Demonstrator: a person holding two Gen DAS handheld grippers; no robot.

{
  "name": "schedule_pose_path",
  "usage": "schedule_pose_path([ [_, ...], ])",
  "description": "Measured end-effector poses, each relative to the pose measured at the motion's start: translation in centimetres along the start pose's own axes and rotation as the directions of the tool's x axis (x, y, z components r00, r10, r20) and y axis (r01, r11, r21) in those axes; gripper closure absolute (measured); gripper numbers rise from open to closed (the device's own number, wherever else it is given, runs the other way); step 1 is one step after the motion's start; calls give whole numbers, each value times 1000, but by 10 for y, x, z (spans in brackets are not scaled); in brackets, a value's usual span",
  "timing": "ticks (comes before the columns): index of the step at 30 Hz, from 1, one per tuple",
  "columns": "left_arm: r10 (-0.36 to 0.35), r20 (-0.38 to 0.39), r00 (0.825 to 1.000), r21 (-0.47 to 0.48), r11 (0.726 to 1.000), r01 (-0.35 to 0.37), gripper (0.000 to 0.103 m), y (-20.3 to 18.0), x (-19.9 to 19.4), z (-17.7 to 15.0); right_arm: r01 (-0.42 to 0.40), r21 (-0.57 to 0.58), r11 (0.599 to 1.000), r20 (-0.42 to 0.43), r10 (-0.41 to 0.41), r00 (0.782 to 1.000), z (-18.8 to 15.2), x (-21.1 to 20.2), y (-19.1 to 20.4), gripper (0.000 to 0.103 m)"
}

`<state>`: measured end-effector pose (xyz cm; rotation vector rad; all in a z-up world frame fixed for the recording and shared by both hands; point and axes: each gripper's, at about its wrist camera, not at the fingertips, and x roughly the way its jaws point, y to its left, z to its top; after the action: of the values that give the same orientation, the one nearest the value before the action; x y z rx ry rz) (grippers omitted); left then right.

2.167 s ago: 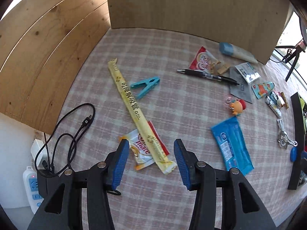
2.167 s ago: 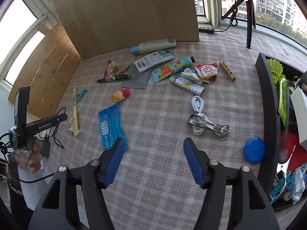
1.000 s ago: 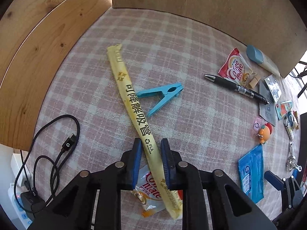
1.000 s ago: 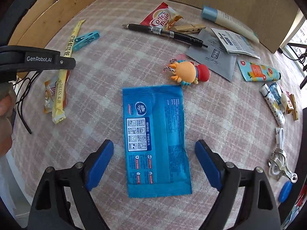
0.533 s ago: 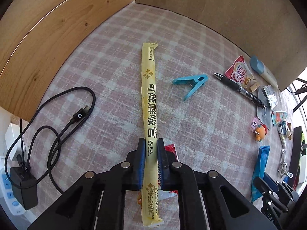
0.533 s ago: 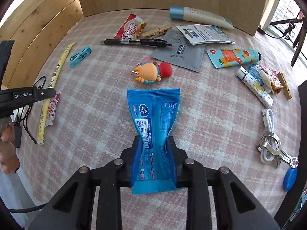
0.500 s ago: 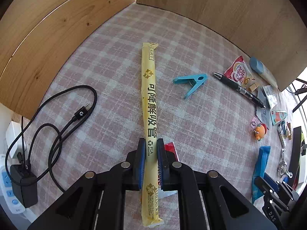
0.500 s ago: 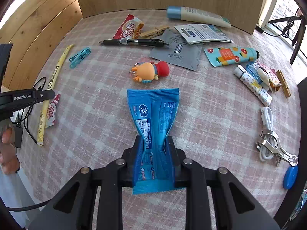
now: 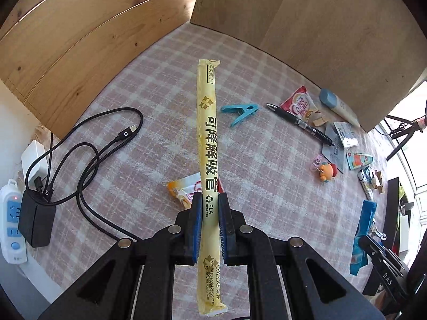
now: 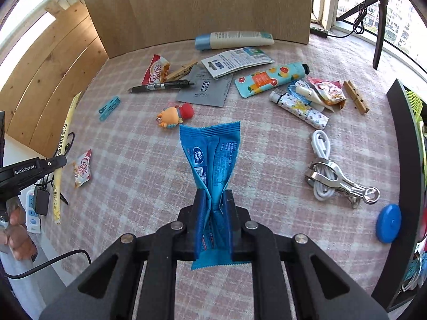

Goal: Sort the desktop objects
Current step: 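Carry the straw and blue packet into the black tray and release both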

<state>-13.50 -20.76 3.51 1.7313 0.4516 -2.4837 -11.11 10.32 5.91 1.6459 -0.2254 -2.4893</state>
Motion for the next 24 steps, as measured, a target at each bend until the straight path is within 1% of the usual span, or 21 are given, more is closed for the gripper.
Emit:
schedule_pose_path([
  [3,-15,14,1000,30,999,14,93,-32,-3,7,6,7,1000,32,-6,999,-1,-22,-13,90],
  [5,-30,17,999,58,998,29,93,-52,-7,3,11,21,1000,52,-12,999,2,-30,-21,90],
  [9,-62,17,998,119,991,60,93,-104,-14,-10,23,54,998,89,-28,996,3,-56,-58,90],
  [13,-103,16,995,194,976,98,93,-165,-18,-25,43,98,994,130,-56,990,2,-84,-104,90],
  [16,-137,13,991,247,960,130,93,-211,-27,-39,64,140,988,157,-86,984,0,-105,-144,90],
  [19,-173,3,985,308,937,164,93,-262,-32,-54,88,189,978,176,-121,977,-4,-122,-186,90],
  [24,-227,-37,973,413,883,222,93,-350,-33,-84,131,262,956,182,-182,966,-15,-148,-256,90],
])
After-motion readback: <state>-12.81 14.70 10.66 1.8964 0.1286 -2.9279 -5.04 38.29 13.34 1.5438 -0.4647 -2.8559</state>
